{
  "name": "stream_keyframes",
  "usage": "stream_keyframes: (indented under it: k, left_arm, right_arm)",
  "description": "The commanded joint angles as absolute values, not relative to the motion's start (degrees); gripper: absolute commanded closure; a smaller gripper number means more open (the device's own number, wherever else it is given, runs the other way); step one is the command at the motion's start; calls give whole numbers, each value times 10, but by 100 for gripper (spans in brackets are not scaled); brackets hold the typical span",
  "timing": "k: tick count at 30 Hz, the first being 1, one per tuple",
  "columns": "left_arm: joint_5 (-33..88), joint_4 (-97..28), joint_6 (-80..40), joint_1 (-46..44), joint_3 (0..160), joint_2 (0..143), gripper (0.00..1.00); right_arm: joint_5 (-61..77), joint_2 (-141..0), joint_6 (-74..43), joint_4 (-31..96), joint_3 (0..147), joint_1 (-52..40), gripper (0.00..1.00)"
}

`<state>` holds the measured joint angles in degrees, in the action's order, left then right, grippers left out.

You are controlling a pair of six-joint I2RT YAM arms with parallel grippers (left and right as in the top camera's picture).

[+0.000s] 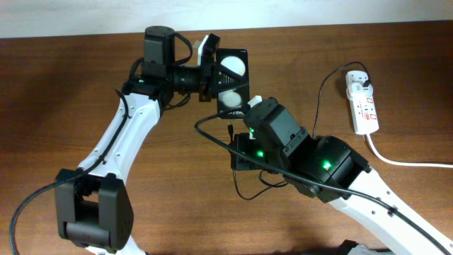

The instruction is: Plug charger to phone and switch on socket

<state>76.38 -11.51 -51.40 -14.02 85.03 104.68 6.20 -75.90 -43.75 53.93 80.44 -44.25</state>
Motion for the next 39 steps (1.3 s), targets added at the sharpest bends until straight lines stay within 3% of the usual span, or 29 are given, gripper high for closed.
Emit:
stream_keyframes:
  k: [1, 39]
  left_arm:
    - [802, -111, -500, -133, 861, 1046, 100]
    - [797, -112, -491, -133, 861, 1046, 100]
  right_arm:
    - [41, -758, -456, 539, 801, -445, 96]
    - [38, -749, -455, 524, 802, -446, 96]
